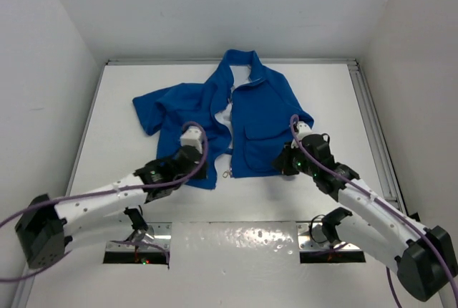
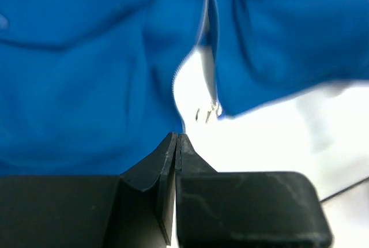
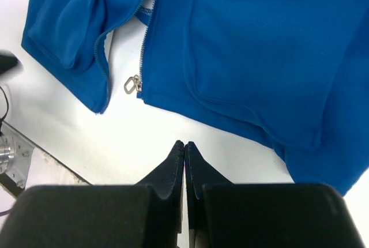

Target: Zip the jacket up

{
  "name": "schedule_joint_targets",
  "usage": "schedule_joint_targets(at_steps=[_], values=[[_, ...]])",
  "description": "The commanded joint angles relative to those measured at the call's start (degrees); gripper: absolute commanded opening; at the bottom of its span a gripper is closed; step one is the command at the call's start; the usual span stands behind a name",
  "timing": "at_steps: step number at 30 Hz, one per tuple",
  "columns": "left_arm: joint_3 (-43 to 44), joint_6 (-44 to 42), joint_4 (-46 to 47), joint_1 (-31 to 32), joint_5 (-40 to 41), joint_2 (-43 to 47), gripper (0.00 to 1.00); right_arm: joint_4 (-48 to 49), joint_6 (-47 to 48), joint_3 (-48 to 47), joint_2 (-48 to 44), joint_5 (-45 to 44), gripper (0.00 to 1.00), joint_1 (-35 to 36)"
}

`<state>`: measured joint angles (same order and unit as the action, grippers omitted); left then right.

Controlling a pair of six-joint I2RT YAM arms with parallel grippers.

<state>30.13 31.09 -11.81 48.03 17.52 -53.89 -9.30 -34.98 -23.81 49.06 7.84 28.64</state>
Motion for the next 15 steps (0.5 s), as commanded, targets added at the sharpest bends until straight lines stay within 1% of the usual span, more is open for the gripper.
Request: schedule_joint_targets(at_steps=[1, 2, 4, 5, 6, 7, 8, 9, 11, 13, 15], values=[[4.85, 2.56, -7.6, 8.47, 14.62, -7.17, 0.0, 4.47, -0.44, 0.0, 2.52, 1.31, 0.0, 0.45], [5.11, 3.61, -9.96, 9.18, 17.17, -8.33, 0.0, 4.12, -0.52, -0.53, 3.14, 1.48, 0.0, 0.54], [4.94, 4.68, -10.6, 9.36, 17.02, -9.65, 0.0, 4.9, -0.79, 0.25, 3.41, 1.92, 0.0, 0.8], [3.37, 3.46, -8.68, 9.36, 14.76, -9.83, 0.05, 5.43, -0.79, 0.52, 3.41, 2.01, 0.0, 0.8], [2.57, 2.67, -7.19, 9.36, 12.74, -10.62, 0.16, 5.43, -0.7, 0.52, 3.33, 2.01, 0.0, 0.97], [2.13, 2.4, -6.13, 9.36, 9.41, -11.41, 0.19, 5.08, -0.53, 0.61, 3.15, 2.1, 0.0, 0.98], [1.87, 1.96, -4.98, 9.36, 8.33, -12.37, 0.25, 4.73, -0.35, 0.61, 2.89, 2.01, 0.0, 0.98], [2.12, 2.04, -5.41, 9.27, 7.8, -14.73, 0.27, 4.73, -0.35, 0.7, 2.62, 1.75, 0.0, 0.98], [2.04, 2.13, -5.42, 9.36, 7.53, -16.5, 0.29, 4.73, -0.18, 0.79, 2.62, 2.09, 0.0, 1.06], [1.16, 1.17, -2.1, 9.36, 5.52, -18.0, 0.33, 4.21, 0.18, 0.44, 2.97, 2.62, 0.0, 1.41], [1.77, 0.38, -1.55, 9.36, 5.16, -19.93, 0.35, 4.29, -0.17, 0.52, 3.15, 2.45, 0.0, 2.11]])
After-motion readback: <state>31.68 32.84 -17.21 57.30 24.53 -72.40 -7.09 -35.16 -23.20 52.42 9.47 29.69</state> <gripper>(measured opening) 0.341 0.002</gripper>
